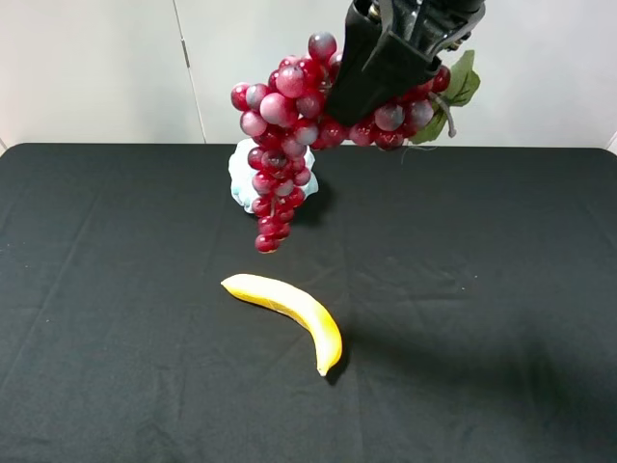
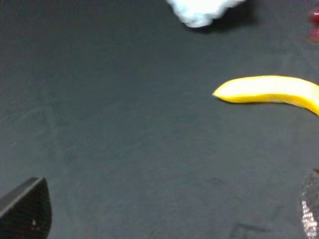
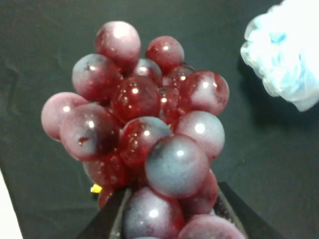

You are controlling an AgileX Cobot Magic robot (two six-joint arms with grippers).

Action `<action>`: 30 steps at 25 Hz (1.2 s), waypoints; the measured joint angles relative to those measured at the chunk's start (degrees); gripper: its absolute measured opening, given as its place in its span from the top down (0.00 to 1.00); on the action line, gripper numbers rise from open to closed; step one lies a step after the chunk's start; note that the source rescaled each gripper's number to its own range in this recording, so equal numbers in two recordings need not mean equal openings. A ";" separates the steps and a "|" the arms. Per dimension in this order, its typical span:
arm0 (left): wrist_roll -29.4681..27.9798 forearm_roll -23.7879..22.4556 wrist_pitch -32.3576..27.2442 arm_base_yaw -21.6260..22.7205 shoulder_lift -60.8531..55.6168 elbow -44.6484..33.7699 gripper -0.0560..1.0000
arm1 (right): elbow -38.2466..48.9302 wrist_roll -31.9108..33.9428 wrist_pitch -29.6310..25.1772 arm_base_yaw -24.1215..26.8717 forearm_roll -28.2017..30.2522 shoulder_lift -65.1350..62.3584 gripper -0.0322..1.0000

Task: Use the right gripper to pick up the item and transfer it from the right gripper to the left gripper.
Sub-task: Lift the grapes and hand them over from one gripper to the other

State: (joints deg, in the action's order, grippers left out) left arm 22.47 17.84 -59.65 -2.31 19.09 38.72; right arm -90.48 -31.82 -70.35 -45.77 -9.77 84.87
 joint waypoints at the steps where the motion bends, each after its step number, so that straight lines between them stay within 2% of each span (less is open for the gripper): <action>1: 1.18 0.96 1.26 -0.97 2.02 0.40 0.01 | 0.00 -0.84 0.00 0.00 -0.07 0.00 0.96; 6: 6.05 2.01 7.76 -10.52 8.92 1.84 0.01 | 0.00 -2.43 0.00 0.00 -1.20 0.32 0.96; 10: 9.49 2.01 12.18 -20.40 14.27 1.90 0.01 | 0.00 -5.11 0.00 0.00 -1.88 1.35 0.96; 16: 12.95 2.08 24.42 -31.46 23.15 1.90 0.01 | 0.00 -10.46 -0.10 0.00 -4.60 1.71 0.96; 23: 15.01 2.08 34.76 -39.44 34.76 1.90 0.01 | 0.00 -14.62 -0.10 0.00 -7.01 1.71 0.96; 30: 15.13 3.20 46.90 -42.34 43.60 1.90 0.01 | 0.00 -16.60 1.31 0.00 -11.37 1.77 0.96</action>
State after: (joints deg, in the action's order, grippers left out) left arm 37.59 21.04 -12.75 -44.64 62.70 40.62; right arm -90.48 -48.43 -69.03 -45.77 -21.13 86.64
